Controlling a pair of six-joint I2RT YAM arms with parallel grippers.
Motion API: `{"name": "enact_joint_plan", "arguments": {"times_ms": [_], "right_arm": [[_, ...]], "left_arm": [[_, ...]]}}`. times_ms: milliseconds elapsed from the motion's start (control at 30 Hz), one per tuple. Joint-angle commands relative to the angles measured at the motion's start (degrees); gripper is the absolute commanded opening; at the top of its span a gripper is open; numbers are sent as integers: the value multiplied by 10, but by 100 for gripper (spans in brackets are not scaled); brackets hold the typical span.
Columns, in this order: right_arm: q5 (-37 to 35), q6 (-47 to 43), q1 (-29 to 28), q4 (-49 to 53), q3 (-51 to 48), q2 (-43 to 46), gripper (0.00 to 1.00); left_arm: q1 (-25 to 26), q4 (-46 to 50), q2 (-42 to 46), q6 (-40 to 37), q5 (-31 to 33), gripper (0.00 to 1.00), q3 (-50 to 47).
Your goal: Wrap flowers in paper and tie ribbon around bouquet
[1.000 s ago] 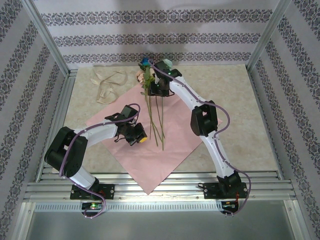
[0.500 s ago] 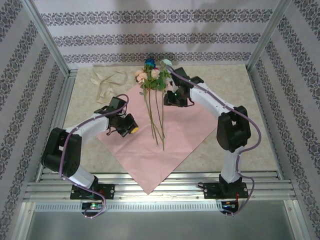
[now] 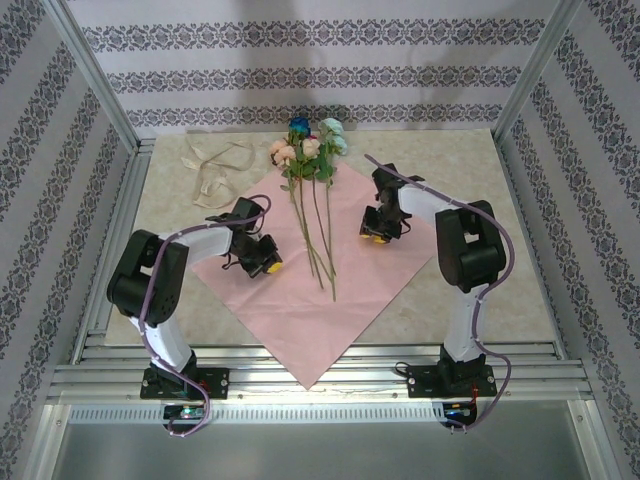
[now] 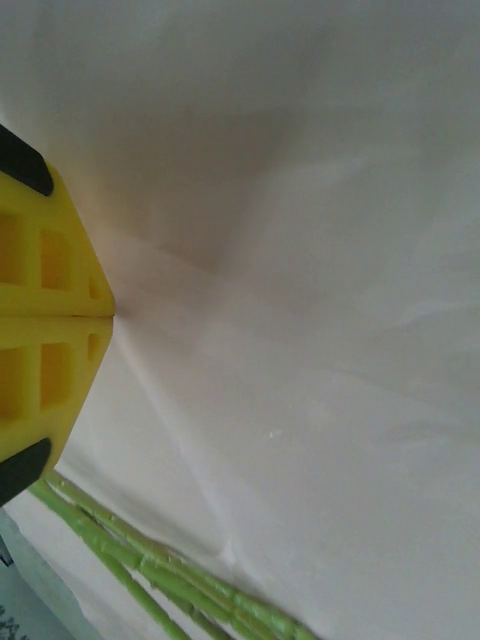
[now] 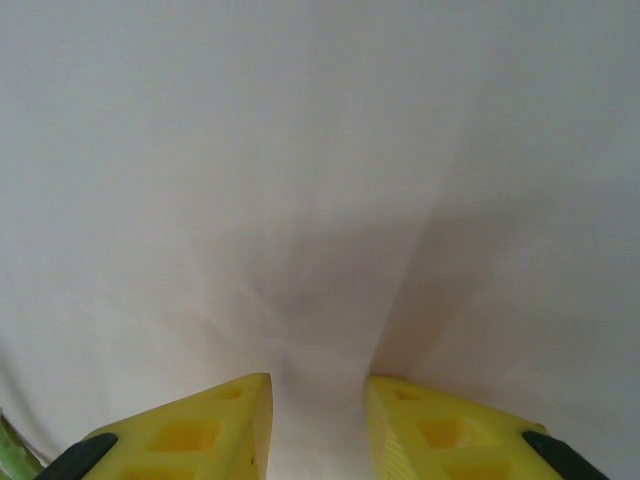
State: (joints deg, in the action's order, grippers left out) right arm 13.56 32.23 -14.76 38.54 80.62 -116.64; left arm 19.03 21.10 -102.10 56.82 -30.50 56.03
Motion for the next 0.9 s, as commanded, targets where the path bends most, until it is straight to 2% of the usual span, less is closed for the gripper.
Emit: {"name": "enact_joint_plan", "arguments": {"times_ms": [0,67,200,367,500,600,733,767,867], "right_arm": [[-7,-7,27,0,-14,-9,33],[13,-15,38,-4,-6,-14,34],[-8,-48,27,33,41,1,41],[-76,-58,-18,57,25,108,51],[-134,-77,-95,73,-41,200,51],[-110,-54,-129,59,-97,235,44],[-77,-44,-135,25,-98,192,32],[-63,-45,-132,15,-86,169,32],[-35,-60,-127,20,-29,89,43]], "left_arm": [[22,-38,-25,17,-12,0,24],[28,-41,-41,18,-10,0,35],[29,-19,-54,4,8,0,62],[30,11,-3,6,21,0,68],[35,-4,53,39,2,0,23],[44,-39,74,70,-15,0,-10],[50,-58,80,86,-15,0,-39],[50,-64,80,89,-12,0,-47],[51,-76,73,90,-15,0,-61]]}}
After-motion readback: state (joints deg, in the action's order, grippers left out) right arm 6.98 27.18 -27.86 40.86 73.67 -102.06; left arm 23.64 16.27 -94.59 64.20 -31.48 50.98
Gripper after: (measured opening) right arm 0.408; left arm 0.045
